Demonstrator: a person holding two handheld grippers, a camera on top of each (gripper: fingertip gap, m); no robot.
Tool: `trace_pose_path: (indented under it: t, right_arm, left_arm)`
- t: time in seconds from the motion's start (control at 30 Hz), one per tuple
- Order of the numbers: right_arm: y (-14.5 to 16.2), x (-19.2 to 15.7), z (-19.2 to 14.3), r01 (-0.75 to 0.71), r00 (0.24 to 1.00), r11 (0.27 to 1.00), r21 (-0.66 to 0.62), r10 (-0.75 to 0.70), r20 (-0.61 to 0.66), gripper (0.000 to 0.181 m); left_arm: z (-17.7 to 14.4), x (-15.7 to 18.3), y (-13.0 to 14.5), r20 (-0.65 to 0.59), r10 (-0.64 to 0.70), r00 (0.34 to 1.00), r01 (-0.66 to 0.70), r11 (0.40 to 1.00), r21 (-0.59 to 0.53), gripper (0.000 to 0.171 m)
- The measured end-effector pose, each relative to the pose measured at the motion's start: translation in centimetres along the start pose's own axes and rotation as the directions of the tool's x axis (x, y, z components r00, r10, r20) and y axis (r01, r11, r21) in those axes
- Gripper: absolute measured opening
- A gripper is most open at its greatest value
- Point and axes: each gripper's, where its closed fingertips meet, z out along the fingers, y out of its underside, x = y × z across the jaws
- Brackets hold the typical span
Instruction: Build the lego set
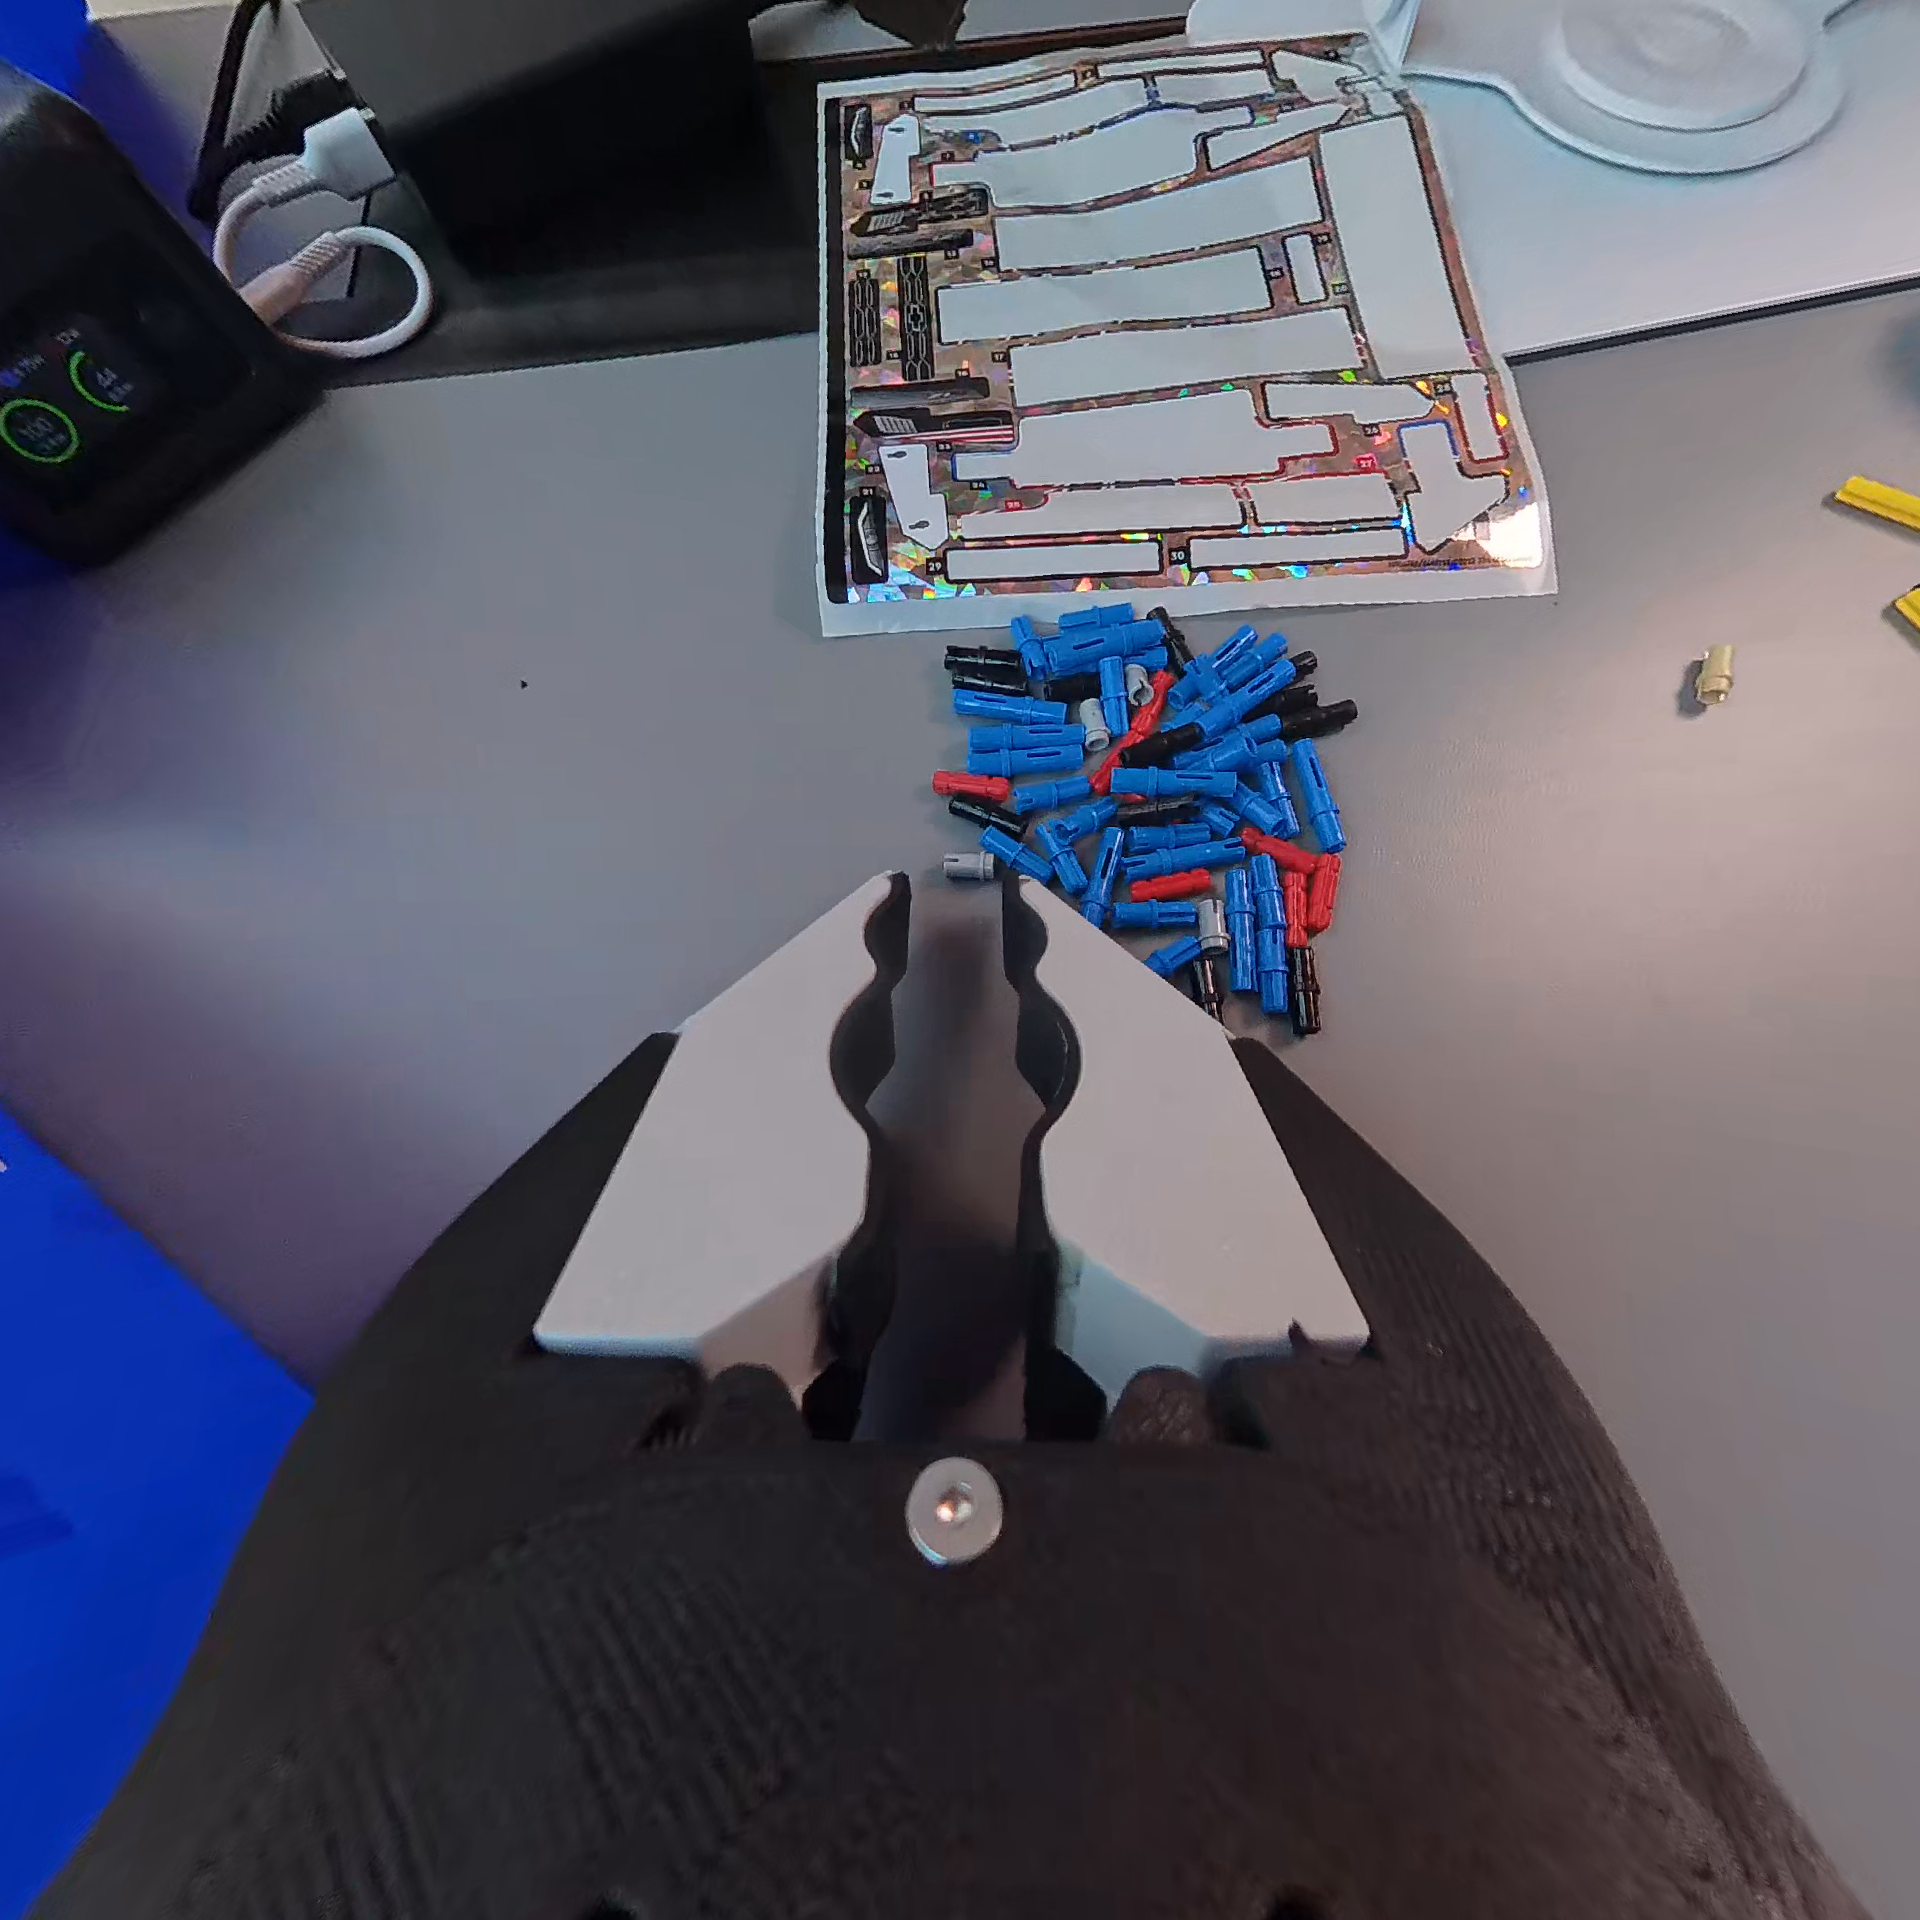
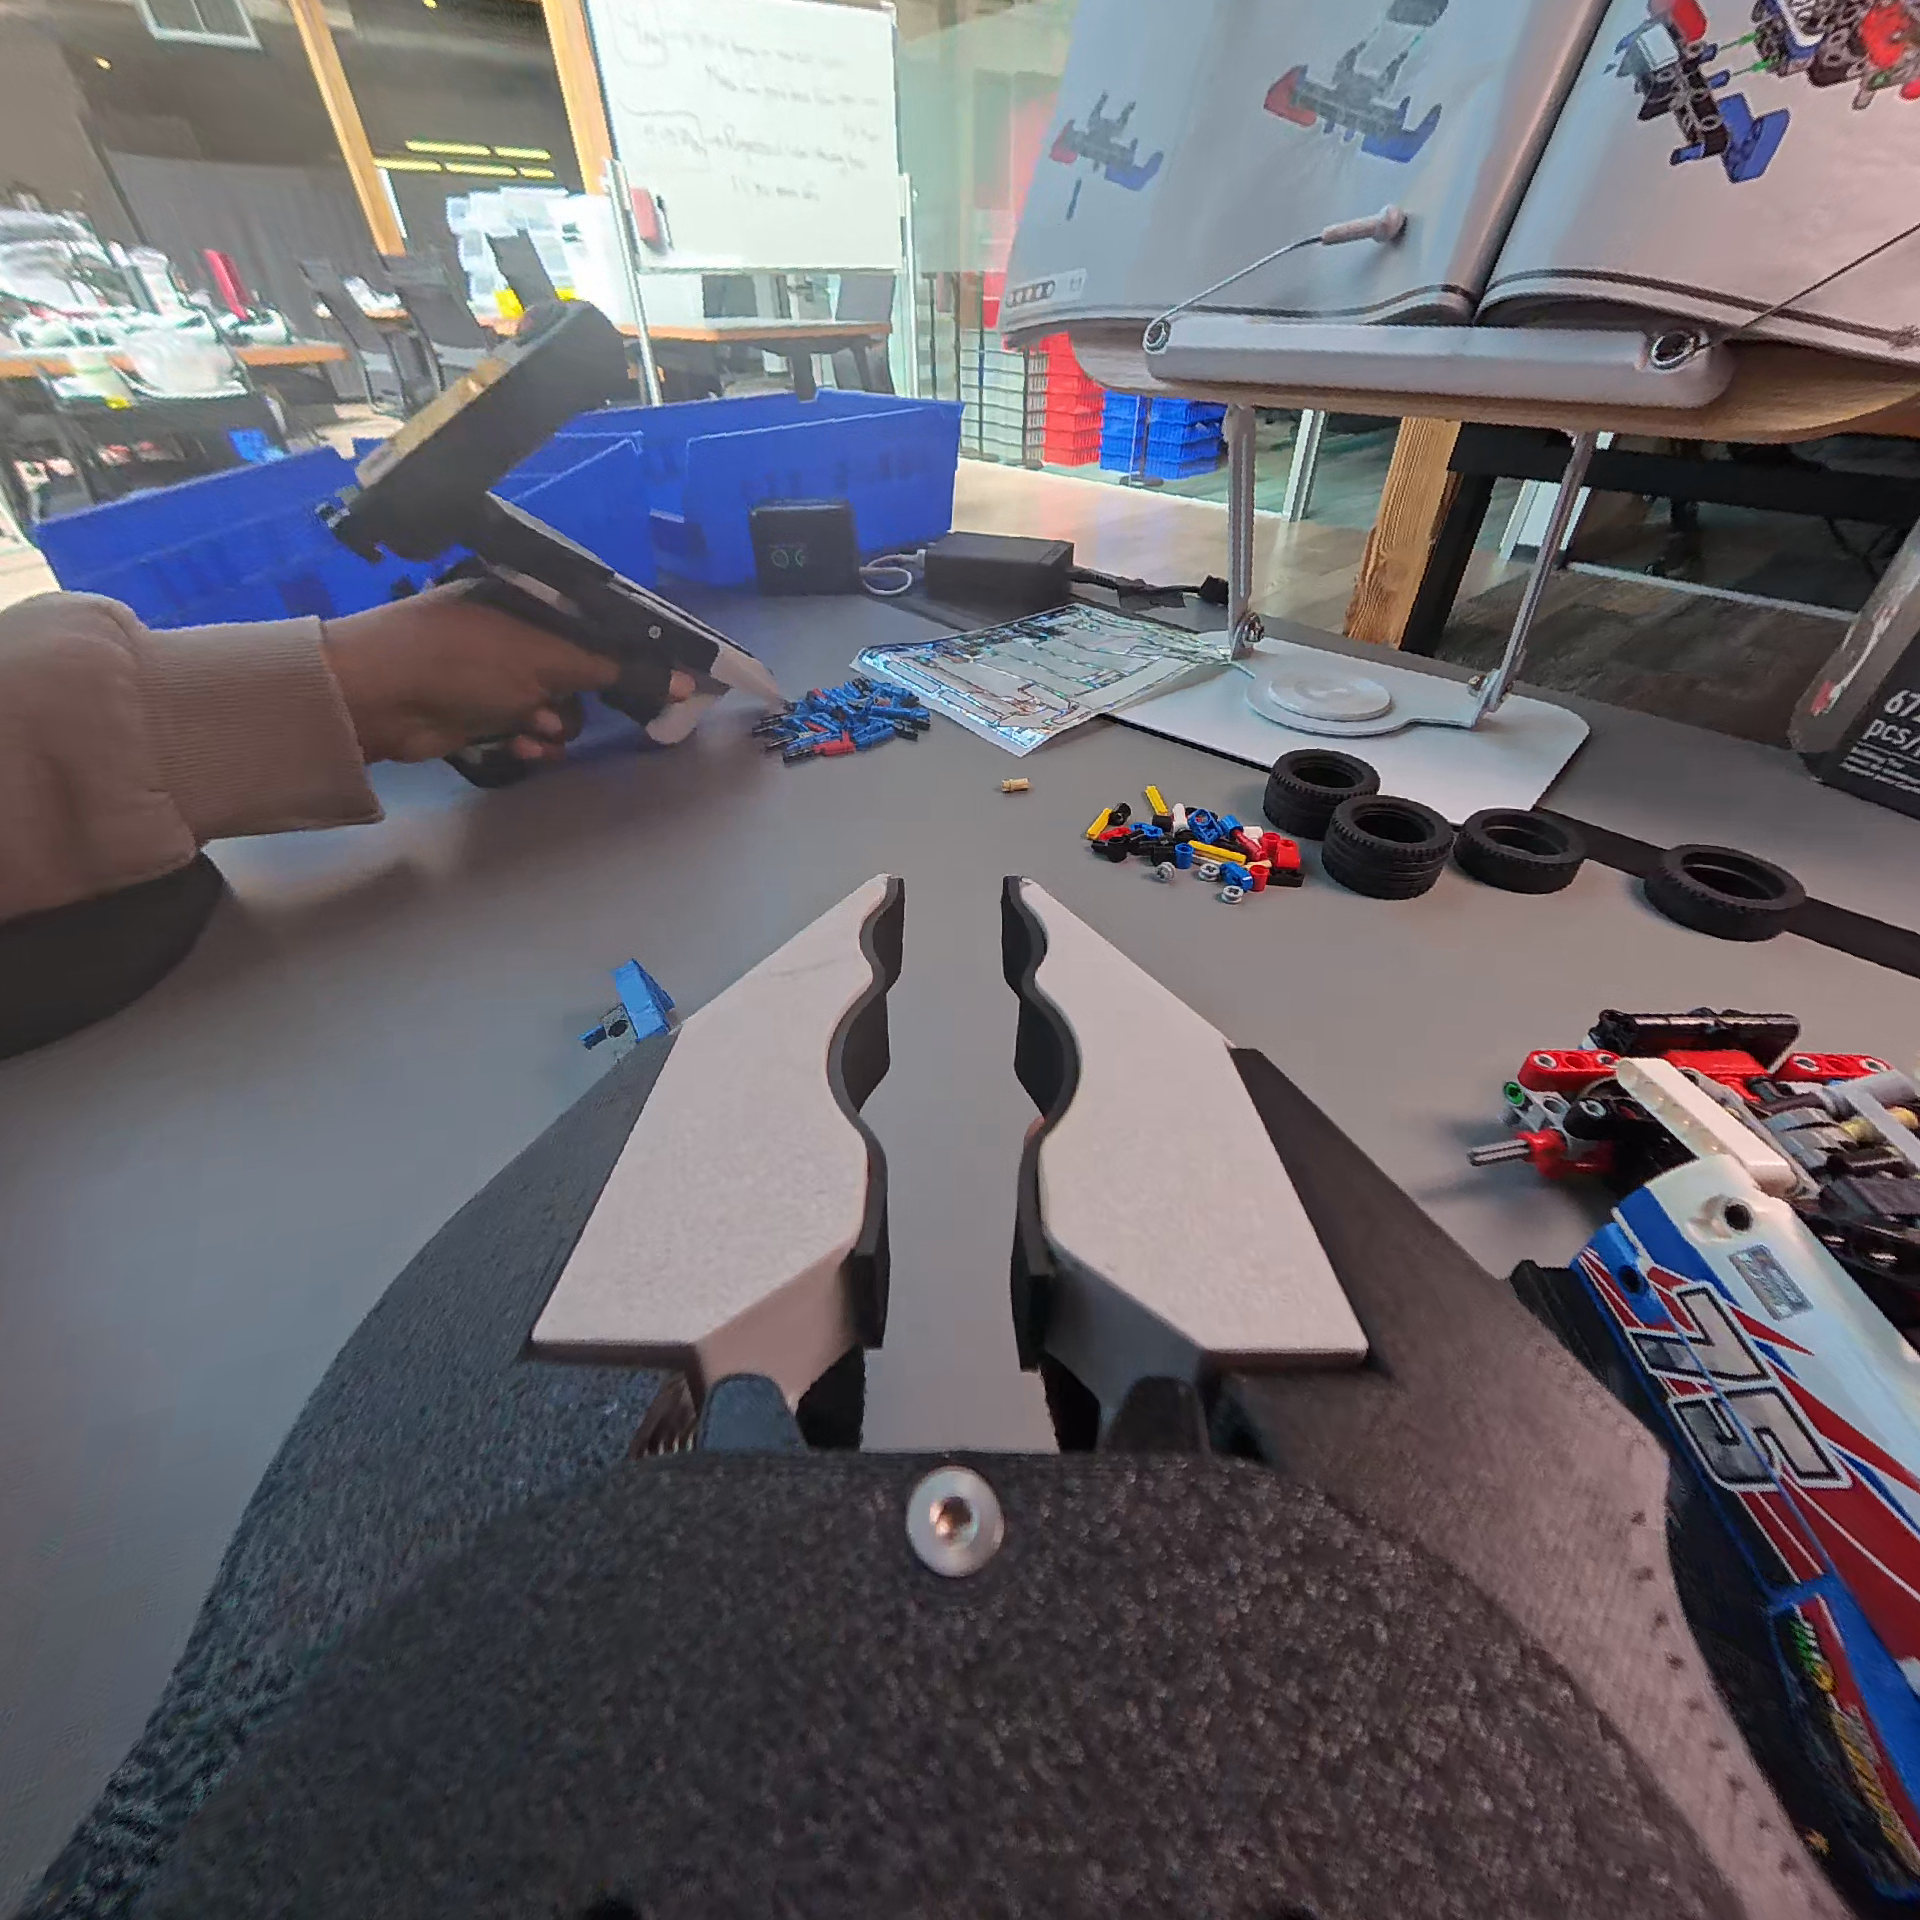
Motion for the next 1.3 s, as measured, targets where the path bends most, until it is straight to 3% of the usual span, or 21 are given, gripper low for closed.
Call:
trace_pose_path:
  t: [0.3,0.6,0.77,0.83,0.9,0.97,1.03,1.13,1.3]
  right_arm:
    - [0.3,-0.1,0.1,0.034,0.999,0.999,-0.016,-0.034,-0.001,0.016]
    - [0.6,0.1,0.1,0.030,1.000,0.999,-0.030,-0.030,-0.006,0.016]
    - [0.5,0.2,0.1,0.035,0.999,0.999,-0.027,-0.035,-0.011,0.016]
    - [0.4,0.2,0.0,0.035,0.999,0.999,-0.024,-0.035,-0.012,0.016]
    - [0.5,0.2,0.1,0.035,0.999,0.999,-0.026,-0.036,-0.012,0.016]
    - [0.6,0.2,0.1,0.034,0.999,0.999,-0.029,-0.035,-0.011,0.016]
    - [0.6,0.3,0.1,0.037,0.999,0.999,-0.031,-0.037,-0.014,0.016]
    - [0.6,0.4,0.1,0.043,0.999,0.999,-0.029,-0.043,-0.021,0.016]
    - [0.3,0.5,-0.1,0.048,0.998,0.999,-0.021,-0.048,-0.027,0.015]
  left_arm:
    - [0.7,0.0,-0.1,-0.021,0.081,0.996,-0.082,0.996,-0.041,0.022]
    - [1.0,-0.1,-0.1,-0.027,0.092,0.995,-0.094,0.992,-0.088,0.008]
    - [0.2,0.1,-0.8,-0.029,0.088,0.996,-0.089,0.996,-0.031,0.008]
    - [-1.2,2.1,-2.0,-0.086,0.136,0.987,-0.133,0.990,0.037,0.008]
    - [-3.1,6.6,-2.7,-0.227,0.210,0.951,-0.193,0.976,0.096,0.008]
    - [-5.2,12.5,-1.8,-0.422,0.270,0.866,-0.241,0.963,0.122,0.008]
    - [-6.7,17.4,0.2,-0.539,0.353,0.765,-0.337,0.932,0.132,0.008]
    - [-7.8,22.1,2.8,-0.614,0.454,0.645,-0.458,0.874,0.165,0.008]
    - [-7.7,24.4,5.0,-0.631,0.520,0.575,-0.549,0.818,0.174,0.008]
